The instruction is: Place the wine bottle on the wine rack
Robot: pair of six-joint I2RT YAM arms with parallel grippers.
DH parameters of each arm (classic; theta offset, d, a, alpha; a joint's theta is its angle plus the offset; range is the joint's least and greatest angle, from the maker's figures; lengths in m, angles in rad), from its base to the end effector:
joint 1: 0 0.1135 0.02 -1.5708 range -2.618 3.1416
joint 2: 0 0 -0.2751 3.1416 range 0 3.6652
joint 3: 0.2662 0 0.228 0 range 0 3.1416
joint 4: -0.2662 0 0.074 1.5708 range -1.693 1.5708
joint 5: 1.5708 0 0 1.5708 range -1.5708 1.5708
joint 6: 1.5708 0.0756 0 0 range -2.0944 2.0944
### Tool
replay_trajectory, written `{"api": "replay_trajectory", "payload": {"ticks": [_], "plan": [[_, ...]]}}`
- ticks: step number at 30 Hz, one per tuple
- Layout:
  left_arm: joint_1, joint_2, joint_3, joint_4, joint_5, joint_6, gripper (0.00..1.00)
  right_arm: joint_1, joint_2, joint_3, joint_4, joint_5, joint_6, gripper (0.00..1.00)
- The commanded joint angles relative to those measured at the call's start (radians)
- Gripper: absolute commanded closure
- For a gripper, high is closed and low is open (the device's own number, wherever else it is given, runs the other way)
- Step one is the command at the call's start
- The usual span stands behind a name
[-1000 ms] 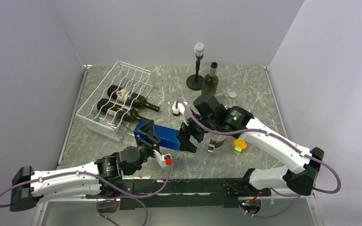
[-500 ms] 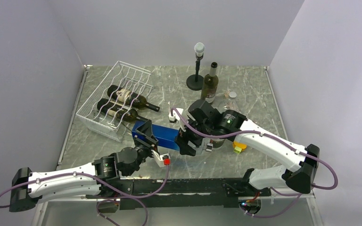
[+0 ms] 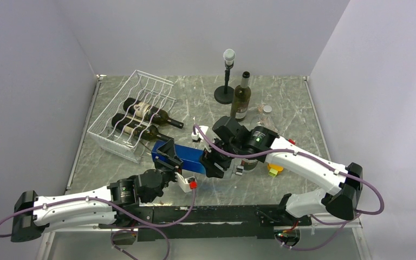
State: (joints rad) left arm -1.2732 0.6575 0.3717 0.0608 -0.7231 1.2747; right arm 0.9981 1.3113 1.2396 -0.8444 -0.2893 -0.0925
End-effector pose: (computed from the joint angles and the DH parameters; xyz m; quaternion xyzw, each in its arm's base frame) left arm 0.0940 -0.1360 0.2480 0.6350 0.4248 0.2771 0.5828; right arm 0.1240 0.2321 0.3073 -0.5256 0.7771 0.2619 0.2264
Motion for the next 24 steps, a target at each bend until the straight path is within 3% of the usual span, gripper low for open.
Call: {"api": "replay_trajectory", "payload": {"ticks": [1,3,8,15,17,20,24], "plan": [[0.0,-0.017,0.138,0.199,-0.065,-0.113,0.99,0.011,0.022,0.02,-0.003,0.07,0.009,1.0],[0.0,-0.01,0.139,0.199,-0.07,-0.117,0.96,0.012,0.018,0.021,0.008,0.097,0.018,1.0],[0.0,-0.004,0.136,0.2,-0.081,-0.129,0.65,0.012,-0.02,0.019,0.057,0.143,0.048,1.0],[0.0,-0.009,0.117,0.207,-0.092,-0.105,0.39,0.011,-0.081,0.012,0.104,0.162,0.072,1.0],[0.0,-0.007,0.088,0.285,-0.096,-0.054,0.2,0.011,-0.079,0.026,0.09,0.181,0.089,1.0],[0.0,0.008,0.074,0.309,-0.094,-0.027,0.02,0.011,-0.07,0.05,0.063,0.221,0.111,1.0],[0.0,0.019,0.072,0.282,-0.094,-0.028,0.01,0.011,-0.076,0.059,0.06,0.264,0.129,1.0]]}}
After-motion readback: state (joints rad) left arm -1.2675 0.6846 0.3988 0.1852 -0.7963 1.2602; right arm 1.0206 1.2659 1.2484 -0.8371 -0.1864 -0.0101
